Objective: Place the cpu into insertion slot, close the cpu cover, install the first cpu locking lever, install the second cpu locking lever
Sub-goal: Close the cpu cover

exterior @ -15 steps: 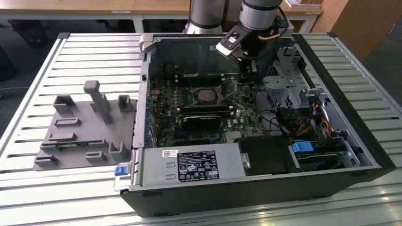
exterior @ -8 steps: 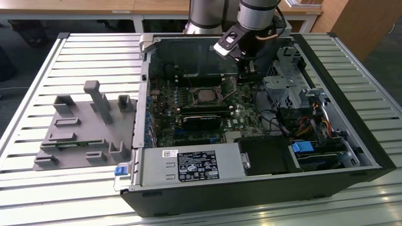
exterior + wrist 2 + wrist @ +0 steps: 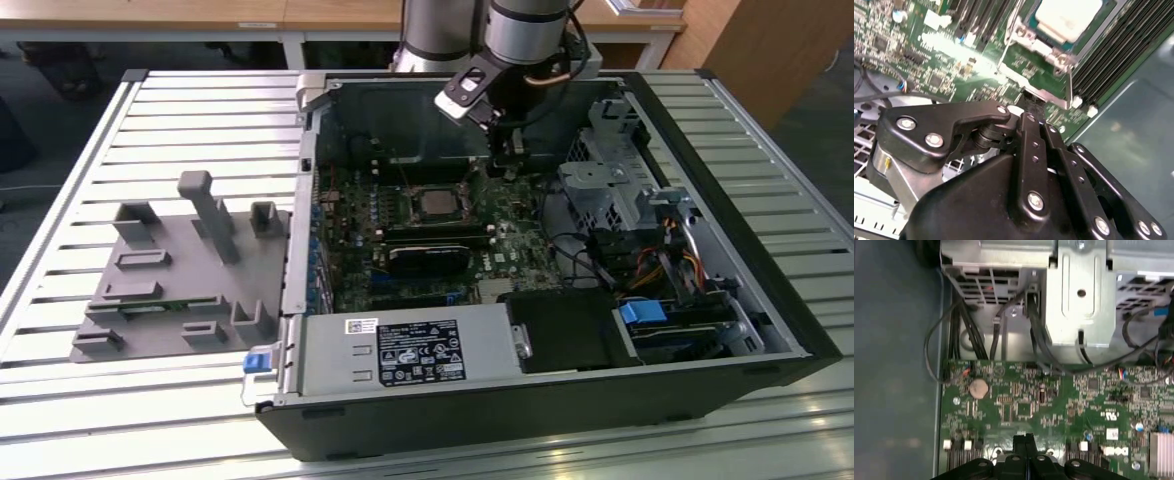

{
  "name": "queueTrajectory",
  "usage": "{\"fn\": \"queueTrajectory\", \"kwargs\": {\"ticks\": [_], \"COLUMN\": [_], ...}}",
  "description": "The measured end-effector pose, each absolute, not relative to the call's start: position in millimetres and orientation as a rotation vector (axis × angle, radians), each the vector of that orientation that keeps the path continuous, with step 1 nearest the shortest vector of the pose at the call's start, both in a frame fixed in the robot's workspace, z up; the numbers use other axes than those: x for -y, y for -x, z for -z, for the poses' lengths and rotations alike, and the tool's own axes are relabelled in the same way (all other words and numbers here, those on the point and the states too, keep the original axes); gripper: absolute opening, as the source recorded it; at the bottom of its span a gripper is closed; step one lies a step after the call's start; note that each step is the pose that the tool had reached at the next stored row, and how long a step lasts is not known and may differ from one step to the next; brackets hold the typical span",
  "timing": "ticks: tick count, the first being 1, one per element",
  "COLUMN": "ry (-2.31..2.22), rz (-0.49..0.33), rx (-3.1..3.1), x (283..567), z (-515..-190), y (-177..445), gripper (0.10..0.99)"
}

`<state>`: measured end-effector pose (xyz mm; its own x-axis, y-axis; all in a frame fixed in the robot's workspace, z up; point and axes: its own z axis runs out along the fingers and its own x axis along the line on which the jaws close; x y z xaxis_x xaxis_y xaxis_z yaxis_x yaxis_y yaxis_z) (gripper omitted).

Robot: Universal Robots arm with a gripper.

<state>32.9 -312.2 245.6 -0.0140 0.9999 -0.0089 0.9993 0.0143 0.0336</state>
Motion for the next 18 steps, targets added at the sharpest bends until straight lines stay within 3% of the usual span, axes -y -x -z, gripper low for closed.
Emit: {"fn": "queueTrajectory", "kwargs": {"ticks": [18], "ry": [-2.184], "rz": [-0.028], "rx": [-2.216], "x": [312], "z": [-236], "y": [5], "gripper": [0.122]}}
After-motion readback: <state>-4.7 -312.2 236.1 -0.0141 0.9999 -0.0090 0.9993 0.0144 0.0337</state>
